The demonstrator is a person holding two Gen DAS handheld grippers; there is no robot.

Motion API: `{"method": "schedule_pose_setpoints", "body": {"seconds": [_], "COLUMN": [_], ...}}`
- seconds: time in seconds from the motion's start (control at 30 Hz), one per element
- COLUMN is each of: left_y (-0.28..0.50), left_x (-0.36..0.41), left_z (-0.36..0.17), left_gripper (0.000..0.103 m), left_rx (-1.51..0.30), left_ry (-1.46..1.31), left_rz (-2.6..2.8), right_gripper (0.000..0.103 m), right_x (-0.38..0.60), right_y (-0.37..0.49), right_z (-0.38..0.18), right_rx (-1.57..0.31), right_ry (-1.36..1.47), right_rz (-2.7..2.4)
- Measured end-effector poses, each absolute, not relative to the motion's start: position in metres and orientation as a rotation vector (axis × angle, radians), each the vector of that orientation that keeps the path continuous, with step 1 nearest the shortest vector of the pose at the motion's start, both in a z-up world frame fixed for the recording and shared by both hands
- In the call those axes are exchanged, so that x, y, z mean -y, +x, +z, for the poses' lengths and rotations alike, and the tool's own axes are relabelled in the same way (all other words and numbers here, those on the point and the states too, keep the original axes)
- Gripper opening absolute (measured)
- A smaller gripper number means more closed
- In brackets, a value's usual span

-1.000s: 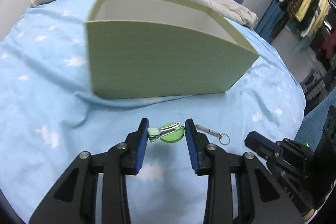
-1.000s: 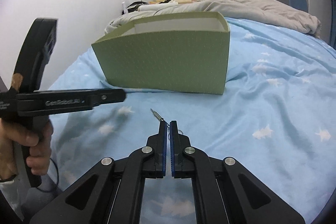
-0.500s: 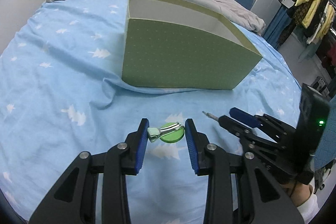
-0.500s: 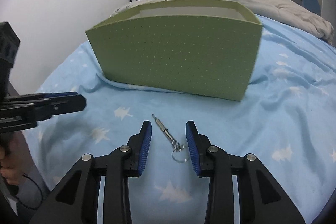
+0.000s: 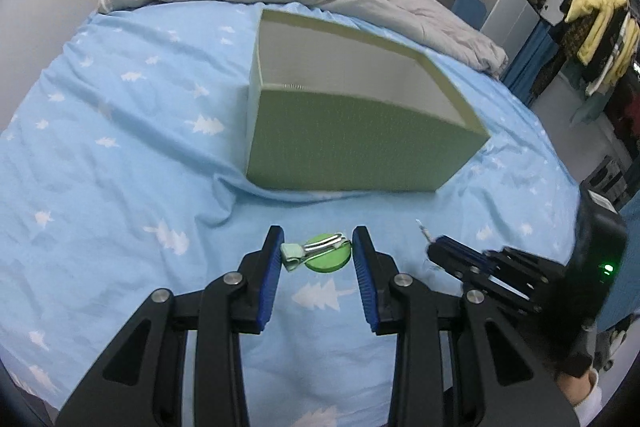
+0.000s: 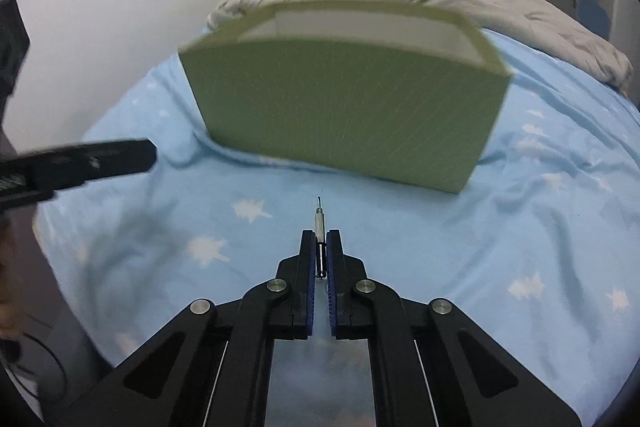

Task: Organize jewelry
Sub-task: 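Carry the clip and key-ring tool into the green box and open both tools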

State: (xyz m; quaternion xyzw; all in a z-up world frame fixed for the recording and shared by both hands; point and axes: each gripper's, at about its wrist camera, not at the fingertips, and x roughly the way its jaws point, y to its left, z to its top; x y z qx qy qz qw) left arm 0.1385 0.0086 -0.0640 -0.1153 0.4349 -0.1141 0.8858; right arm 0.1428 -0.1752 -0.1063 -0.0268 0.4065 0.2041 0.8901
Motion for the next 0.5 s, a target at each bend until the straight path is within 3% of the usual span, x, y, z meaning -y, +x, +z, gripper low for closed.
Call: {"method": "schedule_pose_setpoints", "body": {"seconds": [0.33,0.5], "left_y": [0.166,0.2], "left_x": [-0.011,-0.013], "left_z": [-0.004,0.001], "left_gripper": [0.036,0.036], "left_rx": [-0.825,-0.848], "left_ry": [-0.216,-0.22], "left_rz": [-0.234,-0.232], "right_gripper": [0.003,0.003], "right_x": [0.188,0.183], "right_y": [0.164,0.196], "right_z": [-0.02,-0.011], "right_rx": [-0.747,-0.752], "right_ry": [0.047,0.038], "right_rz": [0.379,0.373]}}
